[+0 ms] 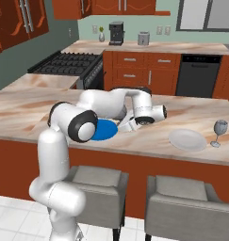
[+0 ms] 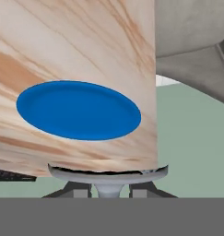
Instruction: Retrieve the wine glasses from the counter and place one next to each plate.
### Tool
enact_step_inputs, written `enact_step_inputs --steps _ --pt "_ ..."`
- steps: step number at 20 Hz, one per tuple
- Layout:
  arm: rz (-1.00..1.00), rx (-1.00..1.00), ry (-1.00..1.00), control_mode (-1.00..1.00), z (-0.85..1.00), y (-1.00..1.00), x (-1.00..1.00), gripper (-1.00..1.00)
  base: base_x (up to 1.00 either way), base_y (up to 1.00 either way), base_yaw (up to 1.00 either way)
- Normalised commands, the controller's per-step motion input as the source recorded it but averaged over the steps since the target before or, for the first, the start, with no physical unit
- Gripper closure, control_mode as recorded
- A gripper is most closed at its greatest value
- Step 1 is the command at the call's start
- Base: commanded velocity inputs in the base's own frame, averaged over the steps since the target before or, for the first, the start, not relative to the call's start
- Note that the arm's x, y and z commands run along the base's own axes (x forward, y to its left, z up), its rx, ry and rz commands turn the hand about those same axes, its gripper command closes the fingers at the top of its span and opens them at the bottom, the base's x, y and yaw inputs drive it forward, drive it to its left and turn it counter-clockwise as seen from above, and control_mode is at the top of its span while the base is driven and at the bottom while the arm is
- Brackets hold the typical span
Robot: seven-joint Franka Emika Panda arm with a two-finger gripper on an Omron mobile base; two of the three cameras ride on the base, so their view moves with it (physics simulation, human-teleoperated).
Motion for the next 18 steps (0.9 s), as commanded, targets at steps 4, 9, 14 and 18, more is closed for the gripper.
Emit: enact_step_inputs --steps 4,9,14,18 --pt "0.0 0.06 0.01 -1.0 -0.24 -0.01 0.07 1.0 0.0 0.0 0.0" --pt "0.0 0.03 0.0 -1.0 -0.17 -0.02 0.22 1.0 0.0 0.0 0.0" --pt "0.0 0.0 0.0 -1.0 -0.23 -0.03 0.27 1.0 0.0 0.0 0.0" --pt "0.0 0.0 0.0 -1.0 -0.29 -0.11 0.22 1.0 0.0 0.0 0.0"
